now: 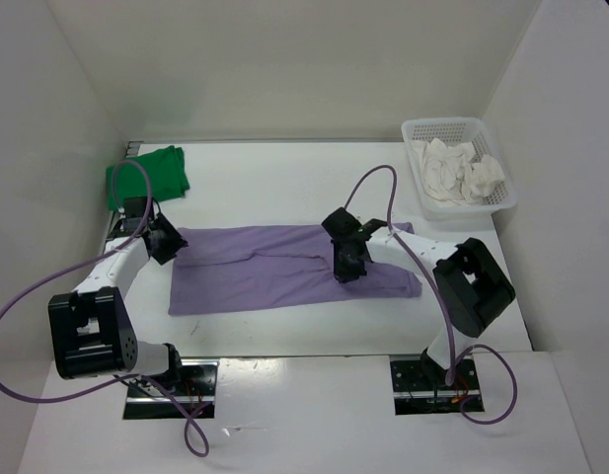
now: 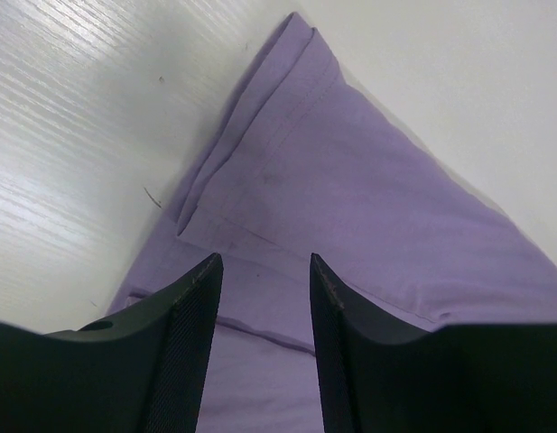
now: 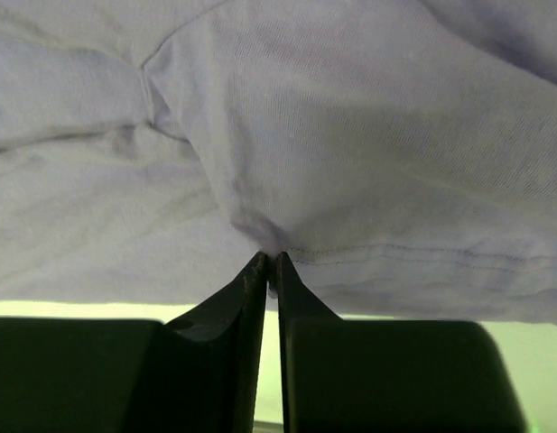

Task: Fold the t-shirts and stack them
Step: Fold the other side of the tshirt into a rectangle

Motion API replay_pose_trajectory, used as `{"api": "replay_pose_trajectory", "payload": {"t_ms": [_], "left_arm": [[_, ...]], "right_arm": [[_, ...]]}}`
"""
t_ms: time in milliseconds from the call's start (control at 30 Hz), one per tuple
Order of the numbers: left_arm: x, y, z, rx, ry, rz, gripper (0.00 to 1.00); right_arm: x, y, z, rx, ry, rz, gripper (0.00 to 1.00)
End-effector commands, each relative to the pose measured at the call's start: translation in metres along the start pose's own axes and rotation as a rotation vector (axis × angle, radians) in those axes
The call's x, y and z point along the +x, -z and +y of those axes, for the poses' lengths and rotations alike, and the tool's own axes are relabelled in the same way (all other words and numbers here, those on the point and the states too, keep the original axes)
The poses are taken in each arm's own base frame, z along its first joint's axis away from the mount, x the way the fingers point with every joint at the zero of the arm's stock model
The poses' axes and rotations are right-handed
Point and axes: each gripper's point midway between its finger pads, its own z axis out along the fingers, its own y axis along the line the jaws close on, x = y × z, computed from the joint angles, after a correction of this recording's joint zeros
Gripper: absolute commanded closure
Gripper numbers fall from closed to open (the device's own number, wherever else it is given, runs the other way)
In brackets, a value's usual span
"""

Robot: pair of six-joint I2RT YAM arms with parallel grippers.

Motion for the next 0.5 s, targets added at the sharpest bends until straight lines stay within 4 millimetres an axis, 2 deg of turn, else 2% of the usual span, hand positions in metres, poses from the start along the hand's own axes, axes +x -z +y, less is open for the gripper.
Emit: {"api": "replay_pose_trajectory", "payload": {"t_ms": [0, 167, 333, 433, 467], "left_arm": [[-0.008, 0.008, -0.010, 0.038, -0.014, -0.024, 0.49], [-0.019, 0.013, -0.016, 0.044, -0.024, -0.050, 0.49], [-0.026, 0.017, -0.021, 0.052, -0.024, -0.061, 0.49], [-0.029, 0.018, -0.023, 0.058, -0.025, -0.069, 0.49], [-0.029, 0.018, -0.023, 0.058, -0.025, -0.069, 0.49]], "right_arm": [[0.004, 0.021, 0.007, -0.046, 0.037, 0.017, 0.90], [0.019, 0.029, 0.020, -0.100, 0.056, 0.056, 0.92], [0.025, 0.032, 0.033, -0.163, 0.055, 0.083, 0.92], [0.026, 0.030, 0.036, -0.170, 0.055, 0.089, 0.83], [0.026, 0.030, 0.036, -0.170, 0.055, 0.089, 0.71]]}}
